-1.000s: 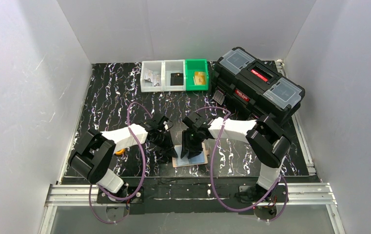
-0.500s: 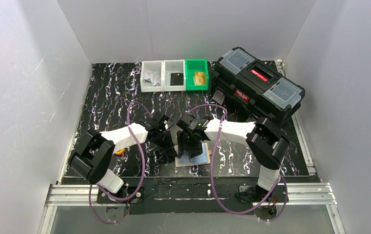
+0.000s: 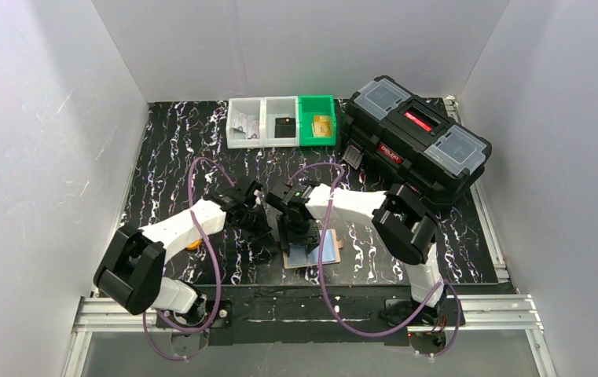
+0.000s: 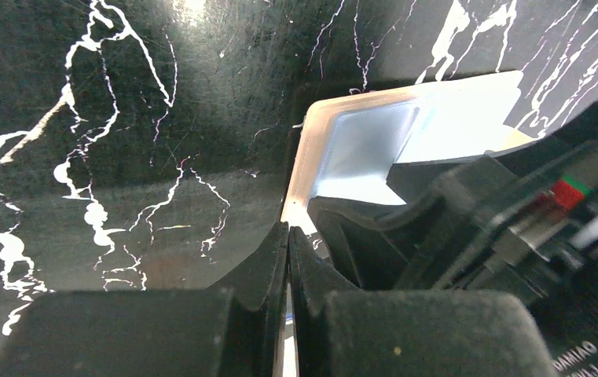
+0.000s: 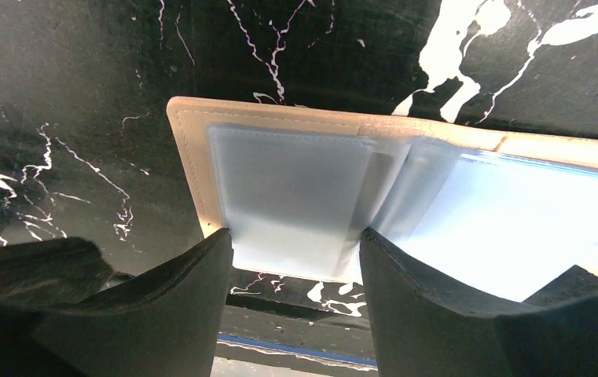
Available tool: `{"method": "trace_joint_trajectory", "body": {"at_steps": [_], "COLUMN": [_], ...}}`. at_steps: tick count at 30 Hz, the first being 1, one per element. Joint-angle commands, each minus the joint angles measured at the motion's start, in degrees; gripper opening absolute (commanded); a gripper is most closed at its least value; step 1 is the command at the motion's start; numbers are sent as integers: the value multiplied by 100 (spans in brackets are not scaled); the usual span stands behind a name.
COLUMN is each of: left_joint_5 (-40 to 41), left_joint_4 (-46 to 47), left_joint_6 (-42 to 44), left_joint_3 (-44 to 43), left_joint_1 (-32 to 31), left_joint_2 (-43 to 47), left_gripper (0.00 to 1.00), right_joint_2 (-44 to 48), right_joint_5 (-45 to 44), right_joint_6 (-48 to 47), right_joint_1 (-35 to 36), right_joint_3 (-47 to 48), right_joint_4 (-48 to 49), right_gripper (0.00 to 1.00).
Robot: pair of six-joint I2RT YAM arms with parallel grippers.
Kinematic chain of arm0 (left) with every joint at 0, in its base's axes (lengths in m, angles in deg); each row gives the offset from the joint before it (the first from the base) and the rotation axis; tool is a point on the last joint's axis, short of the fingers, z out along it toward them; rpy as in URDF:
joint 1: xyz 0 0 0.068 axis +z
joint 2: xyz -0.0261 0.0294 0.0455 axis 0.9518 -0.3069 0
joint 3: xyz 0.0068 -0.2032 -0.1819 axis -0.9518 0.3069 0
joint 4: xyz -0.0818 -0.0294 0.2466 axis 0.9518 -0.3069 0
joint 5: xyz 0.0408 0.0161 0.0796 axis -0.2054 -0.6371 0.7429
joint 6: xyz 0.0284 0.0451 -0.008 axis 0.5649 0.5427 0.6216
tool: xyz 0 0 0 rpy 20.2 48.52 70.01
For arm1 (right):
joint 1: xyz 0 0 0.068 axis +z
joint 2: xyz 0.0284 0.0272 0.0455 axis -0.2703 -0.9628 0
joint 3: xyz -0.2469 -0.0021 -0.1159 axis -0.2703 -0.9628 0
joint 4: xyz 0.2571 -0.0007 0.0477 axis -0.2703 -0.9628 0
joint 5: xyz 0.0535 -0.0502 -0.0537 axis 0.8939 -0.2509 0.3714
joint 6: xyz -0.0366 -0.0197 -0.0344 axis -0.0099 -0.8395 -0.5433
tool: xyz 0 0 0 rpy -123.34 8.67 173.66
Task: Take the credit cards out of the card holder
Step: Remove the credit card from the card holder.
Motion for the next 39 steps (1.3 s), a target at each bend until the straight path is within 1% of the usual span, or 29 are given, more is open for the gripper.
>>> {"method": "trace_joint_trajectory", "body": {"at_steps": [1, 5, 7, 8, 9, 10, 11, 14, 18, 20, 31, 36, 39], "left_joint_5": [122, 110, 63, 30, -26, -85, -139, -429, -667, -795, -784, -640, -591], "left_joint_4": [-289, -332, -336, -329, -297, -273, -244, -89, 82, 165, 473, 519, 608], "left_joint_6": [66, 89, 125, 149, 192, 208, 231, 303, 369, 430, 438, 331, 261], "left_joint_3": [86, 127, 149, 163, 173, 179, 182, 183, 120, 47, -268, -366, -310], "left_joint_1": [74, 132, 146, 148, 148, 148, 148, 148, 140, 110, -201, -306, -332], "left_joint_2": [418, 631, 640, 625, 598, 568, 516, 305, 24, -101, -1014, -1348, -1364], "left_gripper": [0, 0, 0, 0, 0, 0, 0, 0, 0, 2, 1, 0, 0], "right_joint_2": [-581, -728, -772, -767, -750, -708, -647, -369, 51, 285, 962, 1081, 1137], "right_joint_5": [-388, -281, -194, -139, -89, -41, -13, 297, 634, 911, 2130, 2357, 2451], "right_joint_6": [-151, -150, -157, -166, -167, -175, -176, -202, -233, -260, -36, 36, 82], "right_joint_1": [62, 62, 61, 61, 63, 61, 49, -16, -177, -280, -771, -932, -996], "right_joint_3": [252, 271, 269, 236, 199, 147, 71, -261, -790, -1122, -2406, -2745, -2869], "right_joint_4": [-267, -302, -257, -197, -143, -68, 26, 459, 1115, 1552, 3347, 3734, 3919], "right_gripper": [66, 59, 54, 48, 44, 35, 28, 21, 18, 18, 15, 15, 15]}}
